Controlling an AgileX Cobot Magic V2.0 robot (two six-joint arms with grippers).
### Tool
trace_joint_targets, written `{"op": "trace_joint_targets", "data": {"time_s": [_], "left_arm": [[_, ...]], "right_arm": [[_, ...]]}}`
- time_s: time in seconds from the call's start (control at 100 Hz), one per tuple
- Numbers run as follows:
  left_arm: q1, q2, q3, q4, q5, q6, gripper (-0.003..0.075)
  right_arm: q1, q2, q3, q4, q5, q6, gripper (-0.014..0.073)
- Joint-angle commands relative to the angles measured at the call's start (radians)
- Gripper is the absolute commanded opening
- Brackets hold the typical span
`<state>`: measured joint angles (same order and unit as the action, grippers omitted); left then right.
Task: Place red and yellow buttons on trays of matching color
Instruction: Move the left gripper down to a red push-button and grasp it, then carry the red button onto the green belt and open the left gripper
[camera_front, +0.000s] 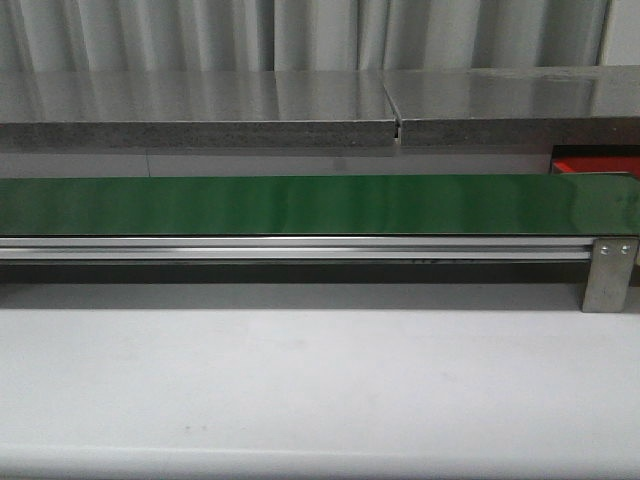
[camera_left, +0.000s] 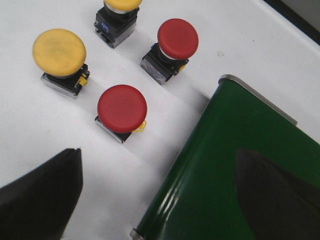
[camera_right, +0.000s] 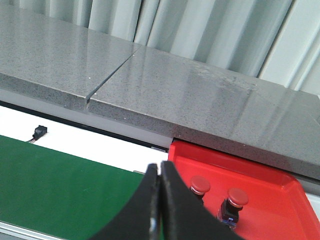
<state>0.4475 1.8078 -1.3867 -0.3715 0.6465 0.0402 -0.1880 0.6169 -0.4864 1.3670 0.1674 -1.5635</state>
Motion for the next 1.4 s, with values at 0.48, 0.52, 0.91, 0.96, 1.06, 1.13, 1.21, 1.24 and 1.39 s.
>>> {"op": "trace_joint_targets", "data": {"time_s": [0.48,0.52,0.91,0.96,1.06,1.13,1.21,1.24,1.39], "left_arm": [[0.005,0.167,-0.194,-0.026,-0.070,-0.056,0.0606],[0.005,0.177,-0.199,-0.026,-0.070,-0.056,0.0606],[0.005,0.228,-0.222,-0.026,-0.090,-0.059,0.0589],[0.005,0.236,-0.222,-0.026,-0.090,-0.059,0.0575],[0.005,0.243,-0.222,-0.026,-0.090,-0.059,0.0553],[0.005,0.243,-0.222,-0.026,-0.092,-0.059,0.0536],[0.005,0.243,-0.222,-0.026,-0.092,-0.059,0.0498],[0.005,0.243,-0.222,-0.026,-0.092,-0.059,0.0484],[0.005,0.243,-0.222,-0.026,-0.088,-0.059,0.0324]], "right_arm": [[0.000,-0.002,-0.027,0.017,-0.012,-0.011,-0.0068],[0.000,-0.002,-0.027,0.017,-0.012,-0.011,-0.0068],[0.000,-0.002,-0.027,0.017,-0.012,-0.011,-0.0068],[0.000,-0.002,-0.027,0.017,-0.012,-0.011,-0.0068],[0.000,-0.002,-0.027,0.017,-0.012,-0.011,-0.0068],[0.000,-0.002,-0.027,0.017,-0.012,-0.011,-0.0068],[0.000,-0.002,-0.027,0.017,-0.012,-0.011,-0.0068],[0.000,-0.002,-0.027,0.017,-0.012,-0.011,-0.0068],[0.000,-0.002,-0.027,0.017,-0.012,-0.011,-0.0068]]}}
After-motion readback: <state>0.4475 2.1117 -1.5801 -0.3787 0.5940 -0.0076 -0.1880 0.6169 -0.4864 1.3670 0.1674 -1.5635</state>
